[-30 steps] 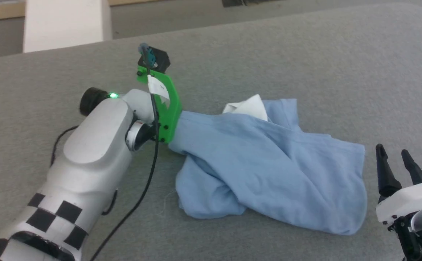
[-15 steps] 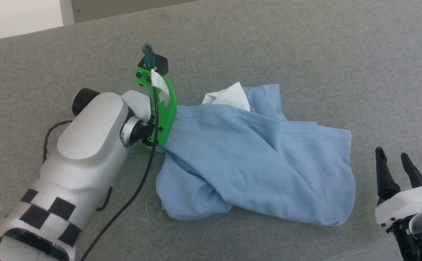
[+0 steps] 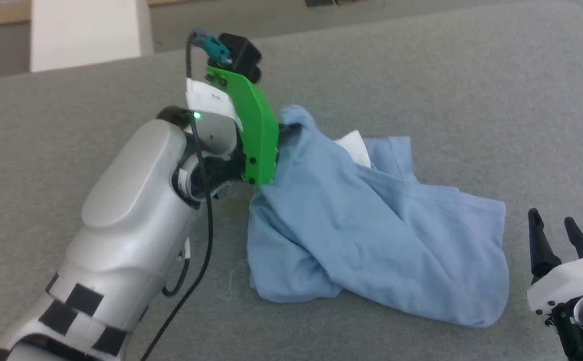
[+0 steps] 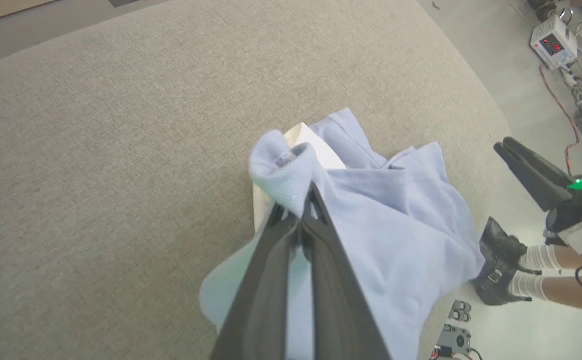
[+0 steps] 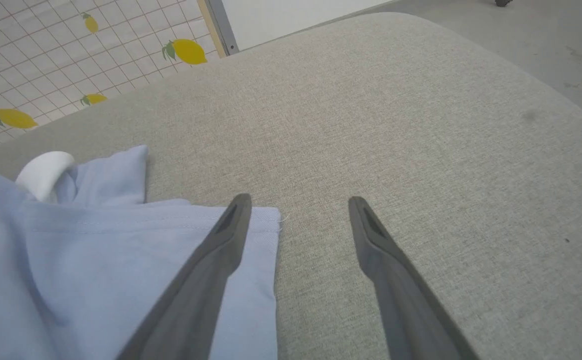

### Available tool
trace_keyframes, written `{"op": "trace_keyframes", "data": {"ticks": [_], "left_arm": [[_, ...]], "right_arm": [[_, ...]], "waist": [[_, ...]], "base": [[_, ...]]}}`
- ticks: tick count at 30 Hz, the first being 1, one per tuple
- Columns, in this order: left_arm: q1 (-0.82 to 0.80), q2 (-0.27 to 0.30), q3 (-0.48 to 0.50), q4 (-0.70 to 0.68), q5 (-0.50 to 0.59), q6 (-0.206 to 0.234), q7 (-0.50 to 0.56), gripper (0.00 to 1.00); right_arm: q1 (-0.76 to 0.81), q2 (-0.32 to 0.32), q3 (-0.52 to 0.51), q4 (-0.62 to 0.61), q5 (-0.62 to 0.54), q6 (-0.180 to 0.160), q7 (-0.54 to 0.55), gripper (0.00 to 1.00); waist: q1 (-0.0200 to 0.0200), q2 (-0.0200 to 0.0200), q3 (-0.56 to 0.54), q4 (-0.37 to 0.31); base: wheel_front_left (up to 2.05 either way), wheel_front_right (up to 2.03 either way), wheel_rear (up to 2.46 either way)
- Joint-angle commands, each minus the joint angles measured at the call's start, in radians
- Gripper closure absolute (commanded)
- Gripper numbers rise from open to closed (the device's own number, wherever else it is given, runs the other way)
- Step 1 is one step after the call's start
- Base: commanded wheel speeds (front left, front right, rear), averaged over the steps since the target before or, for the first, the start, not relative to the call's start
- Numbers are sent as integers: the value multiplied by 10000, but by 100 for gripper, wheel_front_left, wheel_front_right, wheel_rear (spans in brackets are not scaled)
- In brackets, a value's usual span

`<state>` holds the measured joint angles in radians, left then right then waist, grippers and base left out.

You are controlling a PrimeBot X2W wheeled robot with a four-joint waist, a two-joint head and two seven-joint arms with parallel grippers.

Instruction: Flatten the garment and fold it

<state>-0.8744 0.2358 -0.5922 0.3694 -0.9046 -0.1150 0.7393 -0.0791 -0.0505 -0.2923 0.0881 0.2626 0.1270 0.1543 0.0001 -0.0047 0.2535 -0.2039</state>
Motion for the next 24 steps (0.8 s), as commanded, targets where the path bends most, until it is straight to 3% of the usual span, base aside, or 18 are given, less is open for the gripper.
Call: {"op": "trace_keyframes", "data": {"ticks": [1,5,7,13,14,20,21,22,24], "left_arm": [[352,112,-106,-344,-191,-84,119,100],[1304,386,-554,-1746,-905,-135,612,100],[2439,907,-1151,-2803,-1061,-125,1092,100],[4310,1418,-2038,-3533,-1291,237,1724,100],[5004,1662,-2335,-3493,-1265,546,1891,100],[5689,1920,-2160,-3314,-1298,1222,1637,100],[5771,1893,-1982,-3291,-1418,1374,1508,73],[5788,1895,-1876,-3324,-1484,1434,1445,0],[5876,1723,-1465,-3517,-1967,1538,1259,0]], "right_arm": [[-104,3,-65,10,-74,37,71,0],[48,3,-233,58,-157,37,260,0],[161,3,-282,103,-191,37,375,0],[201,3,-282,188,-238,37,502,0],[200,3,-237,232,-232,37,527,0],[301,3,-192,351,-160,37,508,0],[332,3,-197,367,-152,37,499,0],[362,3,-213,383,-149,37,487,0],[435,3,-265,418,-153,37,478,0]], "waist": [[-1,47,-630,587],[-1,47,-1051,1017],[-1,47,-1341,1371],[-1,47,-1624,1639],[-1,47,-1717,1678],[-1,47,-1895,1670],[-1,47,-1925,1673],[-1,47,-1965,1682],[-1,47,-2042,1714]], "base": [[0,0,0],[0,0,0],[0,0,0],[0,0,0],[0,0,0],[0,0,0],[0,0,0],[0,0,0],[0,0,0]]}}
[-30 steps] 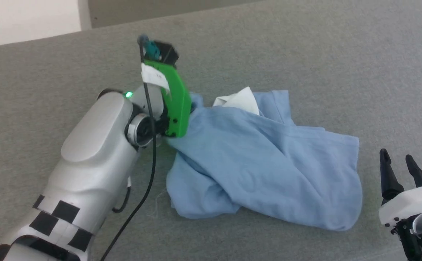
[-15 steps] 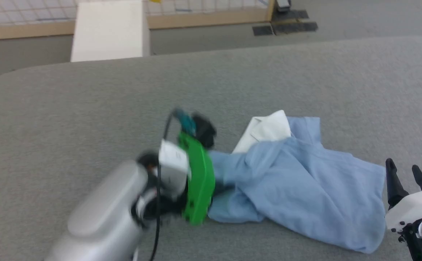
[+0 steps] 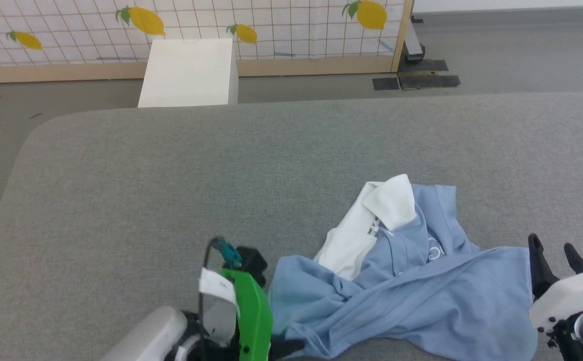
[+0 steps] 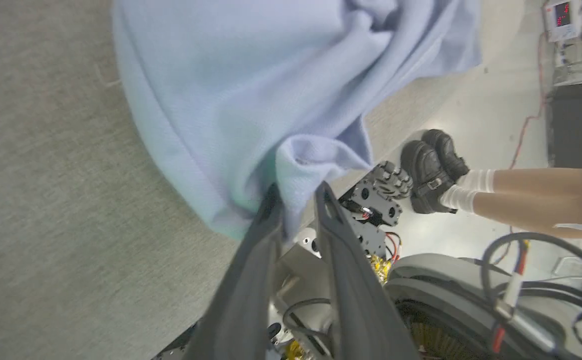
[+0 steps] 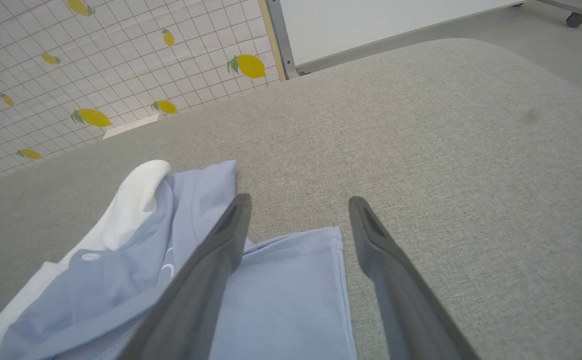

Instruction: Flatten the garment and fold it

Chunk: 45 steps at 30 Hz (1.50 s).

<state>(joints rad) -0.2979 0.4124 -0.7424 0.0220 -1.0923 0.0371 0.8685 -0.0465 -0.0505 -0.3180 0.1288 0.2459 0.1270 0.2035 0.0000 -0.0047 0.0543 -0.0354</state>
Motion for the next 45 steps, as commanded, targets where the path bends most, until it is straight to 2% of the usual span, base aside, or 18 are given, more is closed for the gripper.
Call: {"op": "trace_keyframes", "data": {"ticks": [1,6,10,15,21,27,32,35,39,45], "left_arm": [[67,-46,234,-184,-204,43,-137,0],[-109,-165,1432,-739,-915,153,-856,0],[-372,-179,2699,-872,-655,71,-2522,0],[-592,149,3872,-441,963,-172,-5373,0],[-472,513,4548,531,2658,-399,-8288,0],[-84,702,4649,1402,3851,-304,-10215,0],[140,675,4840,1698,4106,-299,-10939,0],[200,633,5011,1630,4104,-329,-11091,0],[248,597,5178,1284,4103,-347,-11177,0],[145,748,5384,845,4169,-396,-11223,0]], "right_arm": [[138,3,-35,24,11,37,-17,0],[212,3,-83,80,-13,37,-11,0],[212,3,-31,94,1,37,0,0],[167,3,41,40,25,37,-18,0],[83,3,123,-82,29,37,-66,0],[-25,3,305,-252,-4,37,-30,0],[-430,3,571,-359,-148,37,260,0],[-926,3,787,-448,-535,37,783,0],[-1958,3,1237,-664,-1173,37,2075,0],[-3675,-181,2215,-344,-2143,37,4755,0]], "waist": [[0,47,-85,44],[0,47,-257,69],[0,47,-321,51],[0,47,-252,55],[0,47,-112,79],[0,47,105,90],[0,47,399,31],[0,47,663,36],[0,47,1205,114],[0,47,2177,380]], "base": [[0,0,0],[0,0,0],[0,0,0],[0,0,0],[0,0,0],[0,0,0],[0,0,0],[0,0,0],[0,0,0],[0,0,0]]}}
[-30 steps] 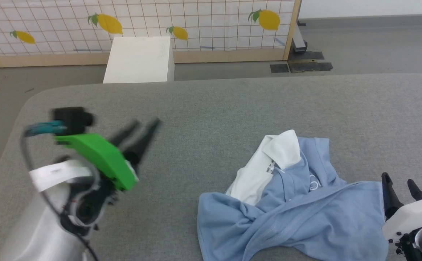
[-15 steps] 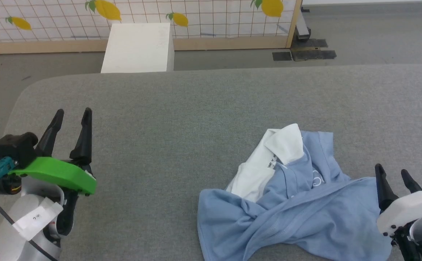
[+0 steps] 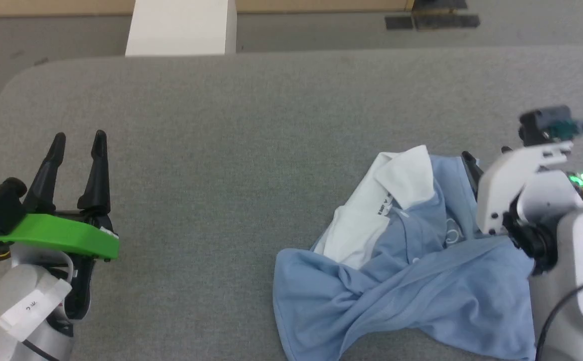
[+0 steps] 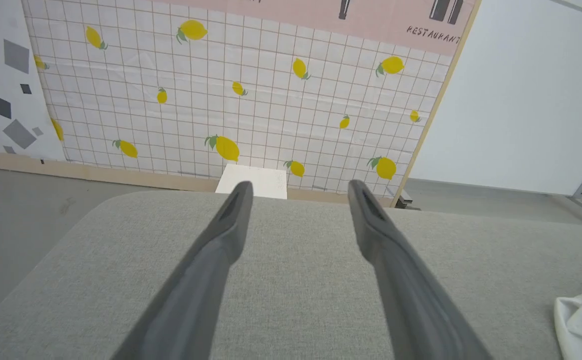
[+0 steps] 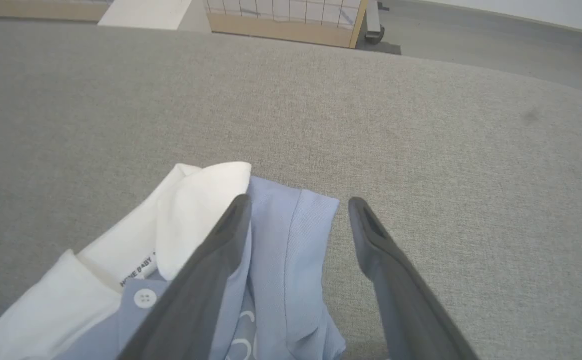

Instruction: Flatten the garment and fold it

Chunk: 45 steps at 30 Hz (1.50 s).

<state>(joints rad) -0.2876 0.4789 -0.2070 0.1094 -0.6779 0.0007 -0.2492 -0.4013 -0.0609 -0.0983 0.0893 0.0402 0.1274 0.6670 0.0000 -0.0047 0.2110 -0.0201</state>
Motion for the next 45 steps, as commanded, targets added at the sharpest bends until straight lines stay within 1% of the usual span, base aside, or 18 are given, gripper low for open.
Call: {"op": "trace_keyframes", "data": {"ticks": [1,5,7,16,17,18,19,22,28,32,34,35,36,39,40,41,42,45], "left_arm": [[6,114,48,-73,37,-78,-52,0],[-123,159,146,-166,41,-198,-73,0],[-192,144,159,-193,54,-260,-81,0],[-327,80,263,-94,54,-447,-104,0],[-329,69,270,-74,51,-470,-106,0],[-329,60,273,-59,51,-484,-107,0],[-331,45,274,-43,50,-500,-108,0],[-328,9,267,-2,40,-539,-111,0],[-300,-44,235,23,22,-592,-114,0],[-322,-130,150,47,17,-642,-115,0],[-376,-177,105,75,11,-681,-116,0],[-441,-234,89,158,-15,-728,-118,0],[-456,-247,86,203,-16,-745,-118,0],[-462,-286,77,313,-7,-788,-120,0],[-451,-301,89,343,-12,-792,-120,0],[-427,-318,99,386,-14,-797,-121,0],[-396,-332,103,428,-15,-800,-121,0],[-319,-339,37,523,-29,-837,-108,0]], "right_arm": [[-395,-245,229,222,-250,33,635,0],[-1095,-660,696,756,-520,33,2274,0],[-1266,-780,786,940,-597,33,2811,0],[-961,-923,1691,1537,117,33,4527,0],[-912,-906,1729,1539,235,33,4642,52],[-893,-916,1771,1508,312,33,4666,87],[-898,-948,1790,1445,395,33,4593,100],[-1023,-1121,1739,1298,468,33,4194,100],[-2019,-1190,1409,1078,75,33,2729,100],[-3116,-1098,659,1230,-508,33,2091,100],[-3576,-1026,222,1395,-890,33,1938,100],[-4033,-903,-407,1727,-1402,33,1882,100],[-4087,-846,-613,1900,-1590,33,1975,100],[-3956,-701,-872,2329,-1938,33,2366,100],[-3903,-626,-960,2378,-1970,33,2404,98],[-3811,-548,-1004,2418,-1998,33,2364,20],[-3710,-488,-1039,2437,-2024,33,2290,0],[-3549,-357,-1217,2332,-1974,33,1793,0]], "waist": [[0,47,739,284],[0,47,1195,493],[0,47,1354,597],[0,47,1682,786],[0,47,1688,783],[0,47,1692,779],[0,47,1694,774],[0,47,1668,754],[0,47,1613,684],[0,47,1689,788],[0,47,1734,885],[0,47,1777,1014],[0,47,1768,1056],[0,47,1684,1131],[0,47,1651,1133],[0,47,1586,1123],[0,47,1512,1103],[0,47,1289,1026]], "base": [[0,0,0],[0,0,0],[0,0,0],[0,0,0],[0,0,0],[0,0,0],[0,0,0],[0,0,0],[0,0,0],[0,0,0],[0,0,0],[0,0,0],[0,0,0],[0,0,0],[0,0,0],[0,0,0],[0,0,0],[0,0,0]]}}
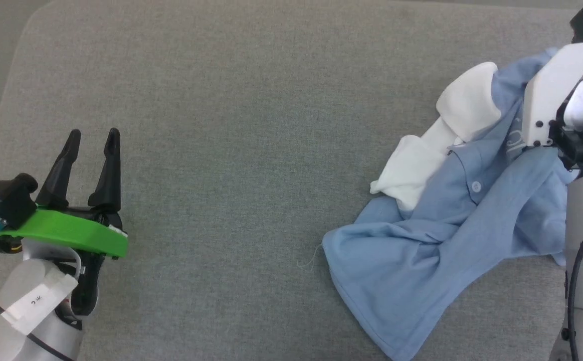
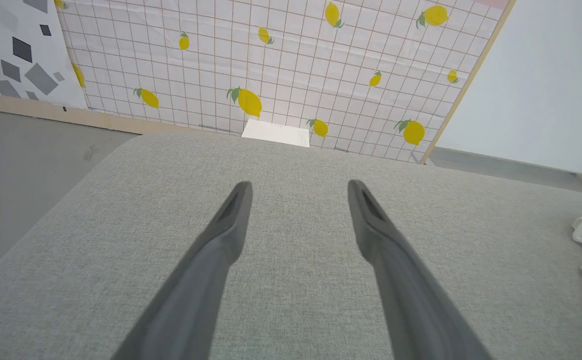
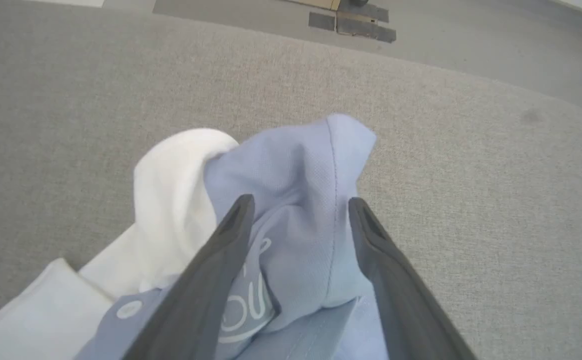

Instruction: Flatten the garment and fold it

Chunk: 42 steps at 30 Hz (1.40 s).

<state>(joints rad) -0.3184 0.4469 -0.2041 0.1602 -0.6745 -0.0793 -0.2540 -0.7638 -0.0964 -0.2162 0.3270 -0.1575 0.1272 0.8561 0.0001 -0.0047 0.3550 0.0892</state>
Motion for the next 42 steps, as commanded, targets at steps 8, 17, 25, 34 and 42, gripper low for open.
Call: {"op": "trace_keyframes", "data": {"ticks": [8,17,25,34,42], "left_arm": [[275,-148,-89,131,-22,128,-47,0],[992,-341,-259,-60,-10,531,68,0],[1614,-522,-479,-325,-51,794,215,0],[1755,-728,-794,-533,-151,876,528,0],[-753,-1334,-2321,-292,-198,182,2908,0]], "right_arm": [[639,237,-124,-859,868,35,-3353,0],[3194,361,-288,-2120,1859,35,-6883,0],[5649,454,-576,-2531,2776,35,-8100,0],[6717,459,-685,-2524,3588,35,-8463,0],[6461,460,-570,-2566,3681,35,-8411,0]], "waist": [[-1,47,-1180,-477],[-1,47,-2414,-1020],[-1,47,-2910,-1309],[-1,47,-2907,-1435],[-1,47,-2460,-1646]], "base": [[0,0,0],[0,0,0],[0,0,0],[0,0,0],[0,0,0]]}}
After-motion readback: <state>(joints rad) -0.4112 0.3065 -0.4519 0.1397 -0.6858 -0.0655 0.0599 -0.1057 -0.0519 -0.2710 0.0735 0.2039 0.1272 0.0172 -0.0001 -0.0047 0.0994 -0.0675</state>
